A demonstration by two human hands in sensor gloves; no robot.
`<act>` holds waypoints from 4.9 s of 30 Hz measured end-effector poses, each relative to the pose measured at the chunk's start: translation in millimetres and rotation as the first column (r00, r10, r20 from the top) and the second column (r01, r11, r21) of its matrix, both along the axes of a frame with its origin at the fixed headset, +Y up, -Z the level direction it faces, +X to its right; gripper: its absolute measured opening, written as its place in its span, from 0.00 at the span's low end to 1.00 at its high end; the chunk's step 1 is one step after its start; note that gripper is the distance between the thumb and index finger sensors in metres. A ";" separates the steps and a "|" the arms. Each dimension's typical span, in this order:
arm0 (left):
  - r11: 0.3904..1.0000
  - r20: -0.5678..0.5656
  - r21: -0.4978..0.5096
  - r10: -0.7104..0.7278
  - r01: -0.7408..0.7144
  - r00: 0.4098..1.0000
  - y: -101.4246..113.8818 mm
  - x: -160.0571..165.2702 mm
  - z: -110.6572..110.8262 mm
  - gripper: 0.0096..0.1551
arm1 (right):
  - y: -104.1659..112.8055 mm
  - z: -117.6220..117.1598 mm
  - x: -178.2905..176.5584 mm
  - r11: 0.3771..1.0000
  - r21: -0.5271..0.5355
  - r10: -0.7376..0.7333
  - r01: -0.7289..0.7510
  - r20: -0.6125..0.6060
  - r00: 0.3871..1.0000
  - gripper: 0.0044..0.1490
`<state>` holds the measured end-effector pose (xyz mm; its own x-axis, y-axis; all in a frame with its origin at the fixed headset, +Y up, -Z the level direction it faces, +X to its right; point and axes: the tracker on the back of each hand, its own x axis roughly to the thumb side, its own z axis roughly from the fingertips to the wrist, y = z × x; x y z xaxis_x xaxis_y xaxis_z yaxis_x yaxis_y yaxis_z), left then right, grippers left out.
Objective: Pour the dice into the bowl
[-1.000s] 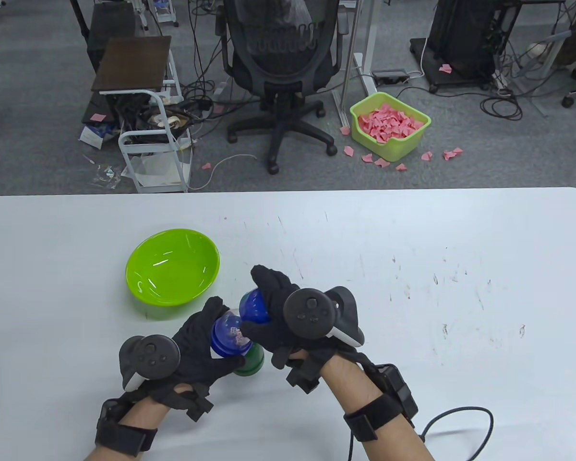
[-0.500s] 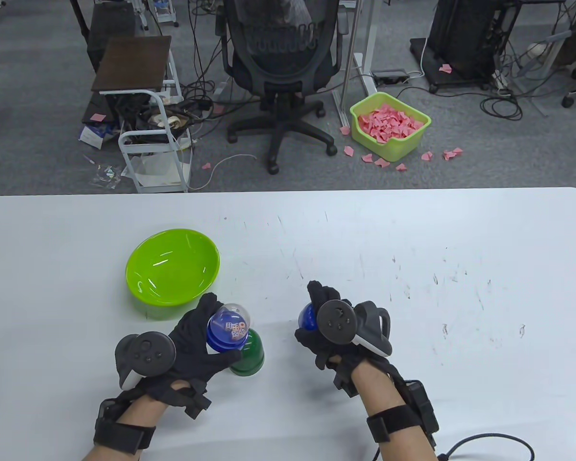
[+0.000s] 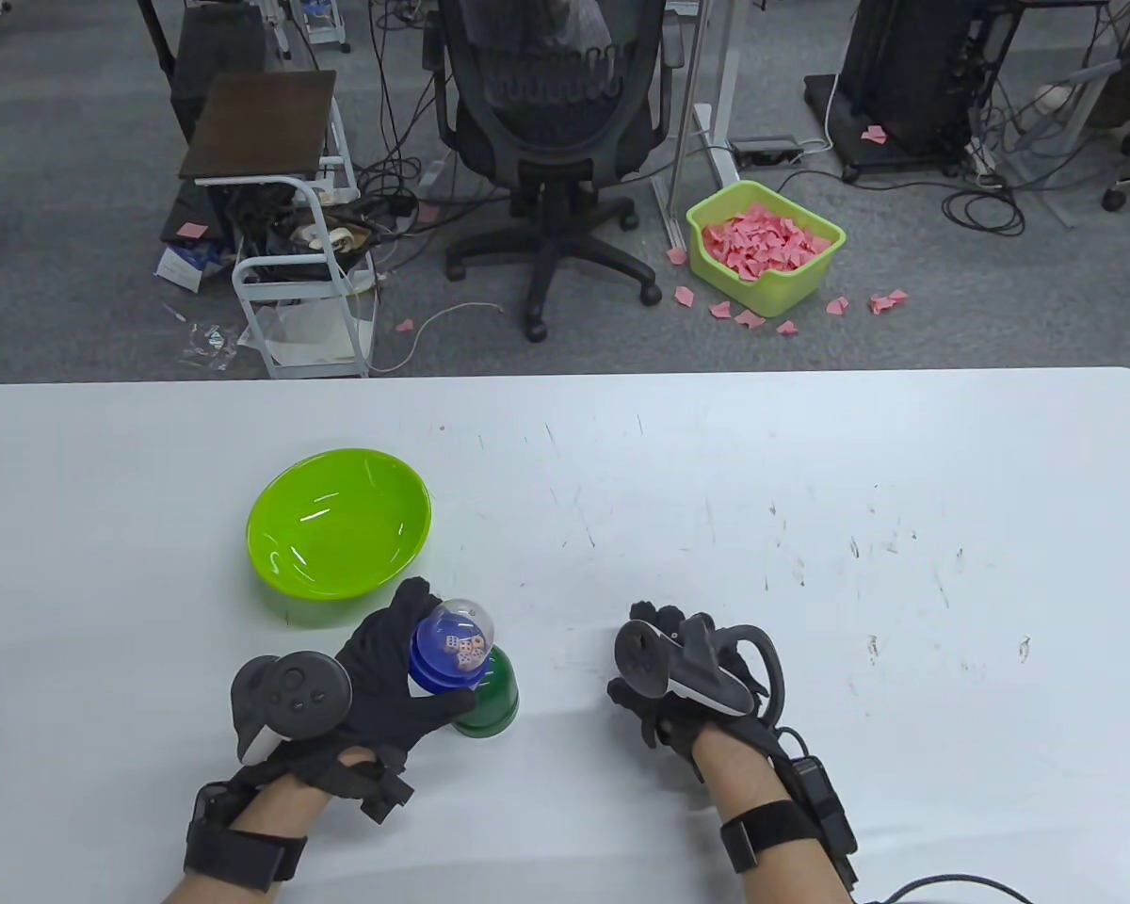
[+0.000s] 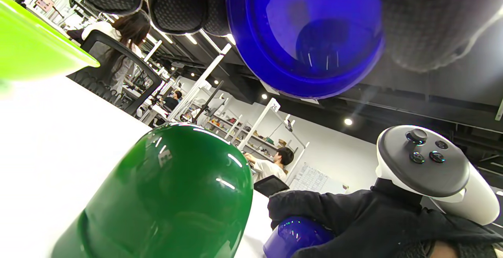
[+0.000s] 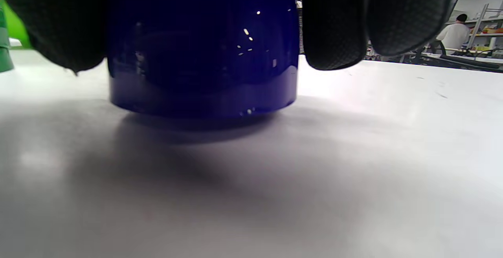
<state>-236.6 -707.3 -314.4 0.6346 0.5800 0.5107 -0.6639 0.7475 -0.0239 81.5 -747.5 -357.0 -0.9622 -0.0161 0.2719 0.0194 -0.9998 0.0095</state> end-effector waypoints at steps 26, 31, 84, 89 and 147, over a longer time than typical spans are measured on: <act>0.991 -0.003 0.043 -0.130 0.130 0.991 -0.7 14.0 7.0 0.69 | 65.1 32.1 -30.4 0.850 0.211 -0.428 0.483 -0.259 0.866 0.50; 0.986 -0.002 0.054 -0.157 0.157 0.988 -0.5 17.1 8.7 0.69 | 77.5 40.4 -52.5 0.771 0.187 -0.516 0.608 -0.377 0.769 0.44; 0.993 -0.004 0.066 -0.100 0.100 0.995 -0.4 6.4 6.4 0.66 | 92.6 40.3 -21.8 0.766 0.204 -0.553 0.610 -0.274 0.786 0.58; 0.998 -0.030 0.048 -0.025 0.026 0.999 0.3 -3.9 2.9 0.64 | 93.3 30.6 10.2 0.778 0.271 -0.539 0.567 -0.176 0.824 0.56; 0.960 -0.326 -0.007 0.263 -0.281 0.908 -0.5 -68.9 -11.4 0.70 | 36.6 -2.6 82.1 0.840 0.167 -0.541 0.516 0.185 0.820 0.60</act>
<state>-305.5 -707.8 -325.8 0.5724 0.7735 0.2723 -0.8200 0.5404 0.1885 163.7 -710.9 -359.6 -0.8646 0.4957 0.0822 -0.5024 -0.8507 -0.1546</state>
